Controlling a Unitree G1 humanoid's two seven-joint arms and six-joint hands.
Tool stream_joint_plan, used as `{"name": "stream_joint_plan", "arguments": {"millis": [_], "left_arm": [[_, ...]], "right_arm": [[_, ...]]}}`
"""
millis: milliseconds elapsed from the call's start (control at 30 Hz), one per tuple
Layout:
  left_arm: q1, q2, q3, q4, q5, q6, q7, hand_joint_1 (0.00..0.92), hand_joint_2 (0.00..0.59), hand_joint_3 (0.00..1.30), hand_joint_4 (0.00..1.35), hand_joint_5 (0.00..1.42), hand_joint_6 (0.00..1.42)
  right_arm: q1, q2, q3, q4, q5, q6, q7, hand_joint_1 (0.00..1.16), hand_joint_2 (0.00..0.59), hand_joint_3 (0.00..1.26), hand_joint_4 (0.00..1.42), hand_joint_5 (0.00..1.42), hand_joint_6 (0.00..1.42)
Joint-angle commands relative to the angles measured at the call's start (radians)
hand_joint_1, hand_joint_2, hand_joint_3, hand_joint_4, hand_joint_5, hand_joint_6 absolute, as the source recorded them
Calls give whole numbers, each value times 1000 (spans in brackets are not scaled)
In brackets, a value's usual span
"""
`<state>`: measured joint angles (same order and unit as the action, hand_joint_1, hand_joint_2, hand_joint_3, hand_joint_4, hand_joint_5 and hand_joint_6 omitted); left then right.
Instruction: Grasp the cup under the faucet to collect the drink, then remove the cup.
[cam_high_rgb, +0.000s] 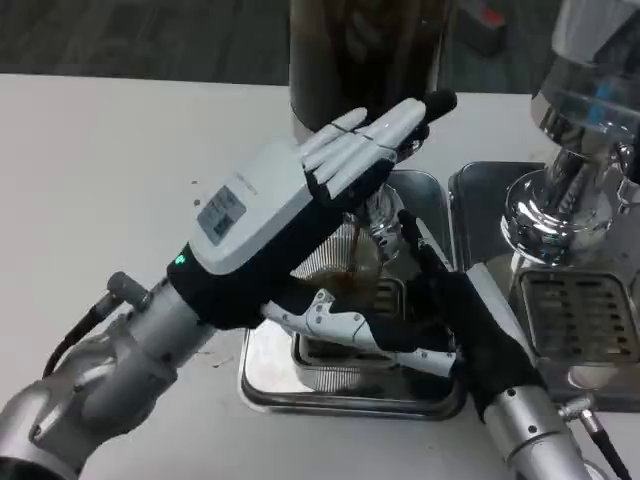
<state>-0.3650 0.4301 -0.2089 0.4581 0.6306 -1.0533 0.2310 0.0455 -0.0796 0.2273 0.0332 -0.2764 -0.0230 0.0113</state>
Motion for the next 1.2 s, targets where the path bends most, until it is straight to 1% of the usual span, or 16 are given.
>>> {"name": "stream_joint_plan", "arguments": {"millis": [33, 300, 400, 533, 567, 633, 700, 800, 867, 1033, 1200], "left_arm": [[29, 26, 29, -29, -37, 16, -12, 0, 78, 5, 0, 155, 76], [52, 50, 99, -32, -135, 32, -23, 0, 77, 5, 0, 142, 61], [69, 62, 118, -23, -214, 28, -56, 0, 79, 5, 0, 142, 65], [99, 79, 159, -28, -267, 24, -78, 0, 90, 5, 0, 142, 70], [117, 89, 173, -27, -292, 22, -87, 0, 91, 5, 0, 142, 71], [147, 105, 195, -24, -325, 18, -104, 0, 92, 5, 0, 142, 71], [181, 122, 218, -9, -339, 12, -113, 0, 95, 5, 0, 150, 82], [224, 133, 243, 34, -344, 16, -116, 0, 96, 5, 0, 152, 84], [243, 133, 256, 61, -345, 18, -118, 0, 97, 5, 0, 152, 85], [281, 129, 272, 142, -336, 19, -112, 0, 100, 8, 0, 164, 88], [288, 121, 275, 204, -340, 23, -111, 0, 101, 13, 0, 166, 89]], "right_arm": [[-1, 6, -3, 4, 12, -16, -2, 769, 203, 0, 0, 0, 65], [-1, 7, -4, 7, 15, -19, -1, 764, 202, 0, 0, 0, 66], [4, 7, -4, 3, 15, -18, -2, 762, 201, 0, 0, 0, 66], [11, 4, -4, -5, 10, -18, -3, 758, 202, 0, 0, 0, 65], [12, 4, -3, -5, 9, -18, -4, 743, 204, 0, 0, 0, 64], [13, -4, 9, -11, -18, -18, -11, 737, 204, 0, 0, 0, 64], [15, -2, 15, -14, -27, -16, -15, 727, 201, 0, 0, 0, 54], [16, 4, 12, -5, -16, -15, -14, 723, 200, 0, 0, 0, 51], [15, 2, 12, -3, -13, -15, -10, 702, 205, 0, 0, 0, 47], [13, -5, 13, -10, -1, -9, 8, 704, 198, 0, 0, 0, 24], [20, -19, 9, -28, -2, 7, 26, 711, 184, 0, 0, 0, 1]]}}
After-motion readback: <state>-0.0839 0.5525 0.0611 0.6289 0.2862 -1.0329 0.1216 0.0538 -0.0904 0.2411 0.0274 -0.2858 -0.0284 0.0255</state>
